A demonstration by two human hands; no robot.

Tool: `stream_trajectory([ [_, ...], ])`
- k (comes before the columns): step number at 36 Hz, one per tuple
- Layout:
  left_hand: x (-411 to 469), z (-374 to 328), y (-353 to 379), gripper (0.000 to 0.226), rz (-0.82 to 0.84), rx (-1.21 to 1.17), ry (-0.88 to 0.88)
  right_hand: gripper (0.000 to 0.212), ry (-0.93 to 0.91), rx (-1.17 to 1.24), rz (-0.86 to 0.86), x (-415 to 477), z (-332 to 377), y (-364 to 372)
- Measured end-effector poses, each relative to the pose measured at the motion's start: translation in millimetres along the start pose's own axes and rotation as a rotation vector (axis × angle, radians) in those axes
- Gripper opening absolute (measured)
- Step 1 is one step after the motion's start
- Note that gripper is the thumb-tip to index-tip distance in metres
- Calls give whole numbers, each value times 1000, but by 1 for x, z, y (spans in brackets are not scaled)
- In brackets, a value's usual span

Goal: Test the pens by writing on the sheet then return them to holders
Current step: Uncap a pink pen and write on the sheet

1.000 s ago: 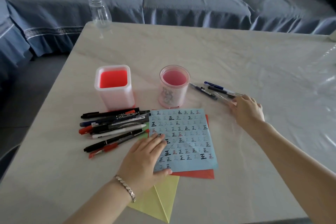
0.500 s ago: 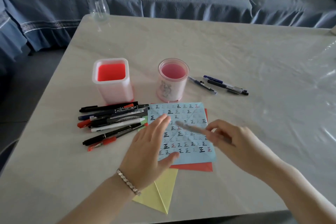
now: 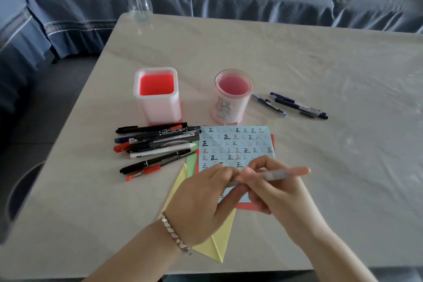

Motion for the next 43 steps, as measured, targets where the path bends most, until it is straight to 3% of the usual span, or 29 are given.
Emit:
stream_trajectory([
  [6, -5, 1, 5, 24, 100, -51, -75, 41, -73, -5, -180, 5, -12, 7],
  [12, -12, 1, 3, 27, 138, -134, -167, 32, -149, -64, -12, 8, -10, 12],
  [15, -15, 3, 5, 60, 218, -59, -215, 34, -168, -3, 28, 2, -11, 11],
  [19, -23, 7, 10, 75, 320, 48, -251, 32, -153, 63, -18, -4, -27, 10],
  [28, -31, 14, 14, 67, 432, 47, -294, 31, -202, 86, -30, -5, -38, 13],
  [30, -32, 18, 15, 73, 476, 27, -334, 29, -257, 46, -37, -5, -34, 11],
  [33, -32, 27, 8, 80, 426, -26, -367, 28, -312, 78, -89, -2, -24, 6],
  [36, -33, 36, -6, 72, 319, 25, -320, 31, -277, 164, -278, 6, -22, -12],
  [40, -28, 51, -17, 23, 81, 278, -183, 19, -114, 92, -378, 16, -35, -31],
  [43, -34, 65, -13, 8, -44, 477, -78, 34, -8, 110, -366, 17, -49, -34],
])
Point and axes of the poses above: each hand's wrist, its own x-axis towards the middle knuckle, its own y-axis out of the palm, z = x × y, the point moved 5 cm from there along x, towards the middle knuckle, and after that the axes turned 9 degrees about -z, right-handed, at the moved point
